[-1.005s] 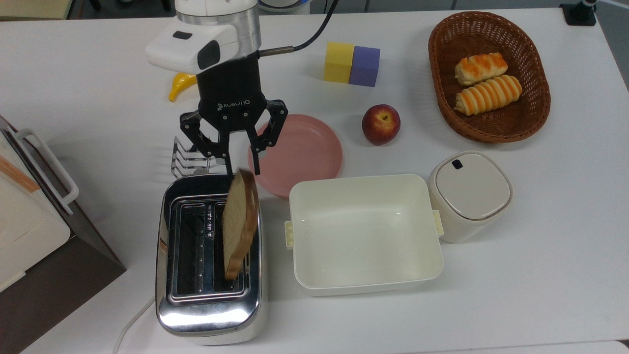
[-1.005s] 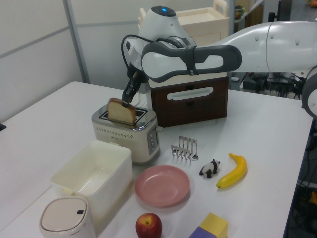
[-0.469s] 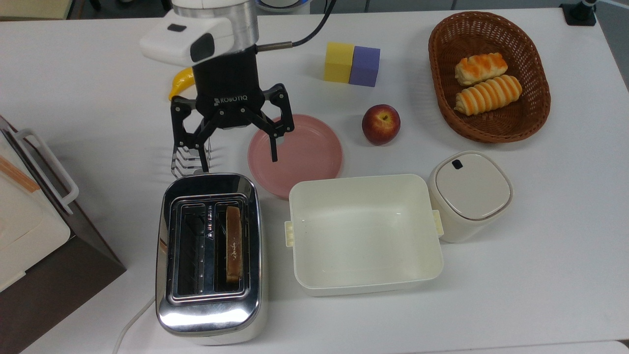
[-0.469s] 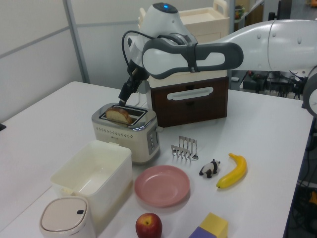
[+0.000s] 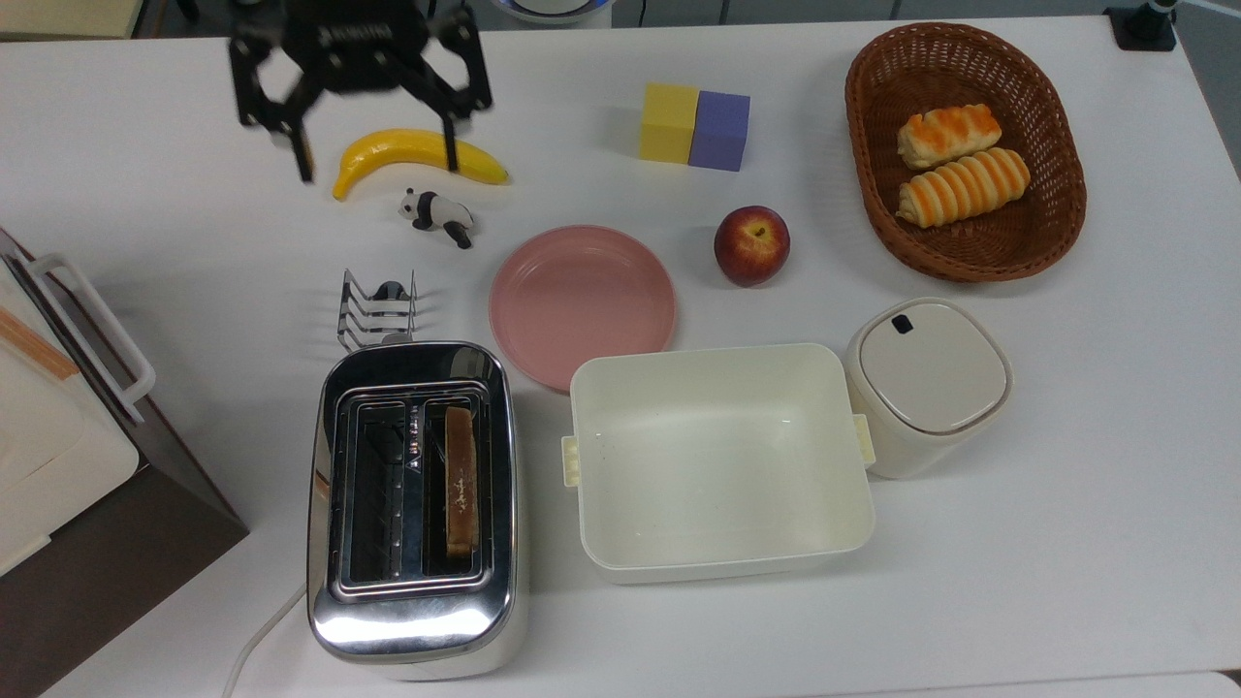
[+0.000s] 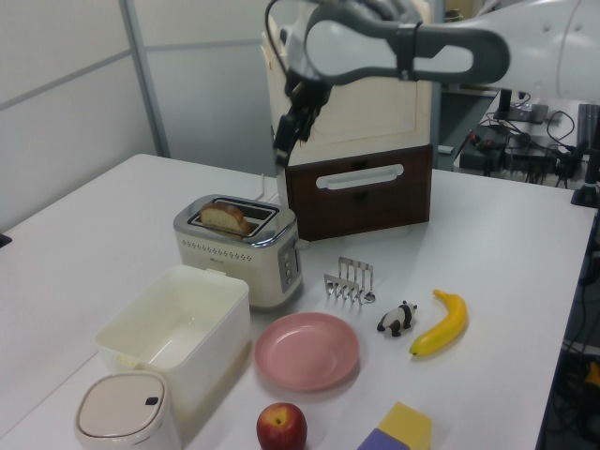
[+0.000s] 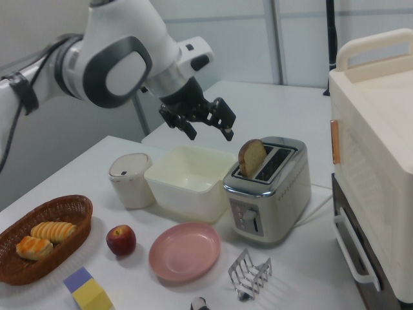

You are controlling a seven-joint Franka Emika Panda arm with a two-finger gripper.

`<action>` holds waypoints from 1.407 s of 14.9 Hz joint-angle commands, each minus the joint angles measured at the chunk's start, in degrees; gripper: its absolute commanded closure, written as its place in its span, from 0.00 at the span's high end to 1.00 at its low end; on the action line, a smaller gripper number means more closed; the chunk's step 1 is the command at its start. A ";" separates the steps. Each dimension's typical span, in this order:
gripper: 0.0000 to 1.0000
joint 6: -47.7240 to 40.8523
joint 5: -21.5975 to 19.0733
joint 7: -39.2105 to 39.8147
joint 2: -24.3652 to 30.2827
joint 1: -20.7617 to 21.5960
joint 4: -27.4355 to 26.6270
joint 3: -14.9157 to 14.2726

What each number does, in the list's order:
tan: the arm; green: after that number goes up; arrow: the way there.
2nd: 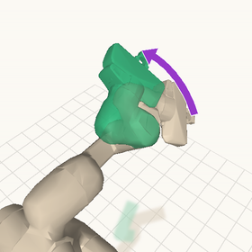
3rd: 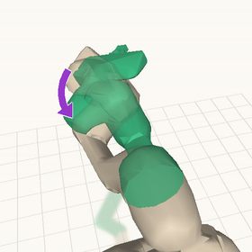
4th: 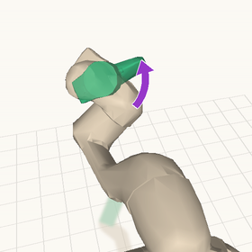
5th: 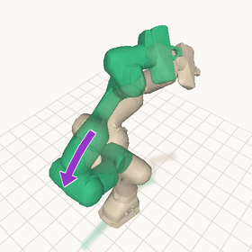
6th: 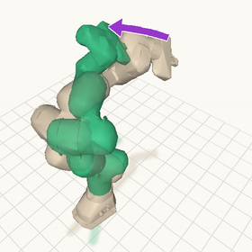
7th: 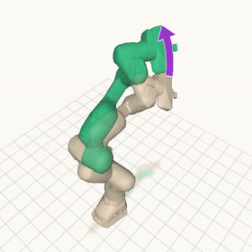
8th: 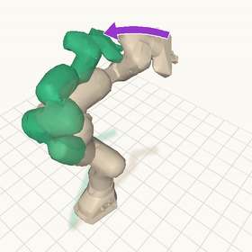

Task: Put the bread in the toaster

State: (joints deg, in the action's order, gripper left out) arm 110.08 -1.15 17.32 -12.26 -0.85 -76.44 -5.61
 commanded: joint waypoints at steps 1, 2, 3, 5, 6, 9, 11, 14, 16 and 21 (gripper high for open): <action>1.00 -6.09 8.34 0.52 1.53 0.94 -1.69 0.68; 1.00 -7.07 7.23 0.26 2.23 0.67 -1.69 0.60; 1.00 -9.34 6.17 0.26 3.02 0.58 -1.69 0.08; 1.00 -16.01 4.76 0.35 4.08 0.06 -1.08 -0.28; 1.00 -17.00 4.67 0.35 4.78 0.06 -1.08 -0.19; 1.00 -19.89 2.65 0.35 5.49 -0.03 -1.08 -0.28; 1.00 -22.01 2.38 0.44 5.58 -0.12 -0.47 -0.28; 1.00 -22.54 2.29 0.44 5.67 -0.12 -0.37 0.07; 1.00 -22.37 0.98 0.35 5.49 -0.12 -0.37 0.42; 1.00 -21.84 -5.35 -4.37 5.32 -0.03 -0.46 1.38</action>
State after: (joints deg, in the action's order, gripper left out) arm 88.76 -3.93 17.04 -7.52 -1.19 -76.42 -4.77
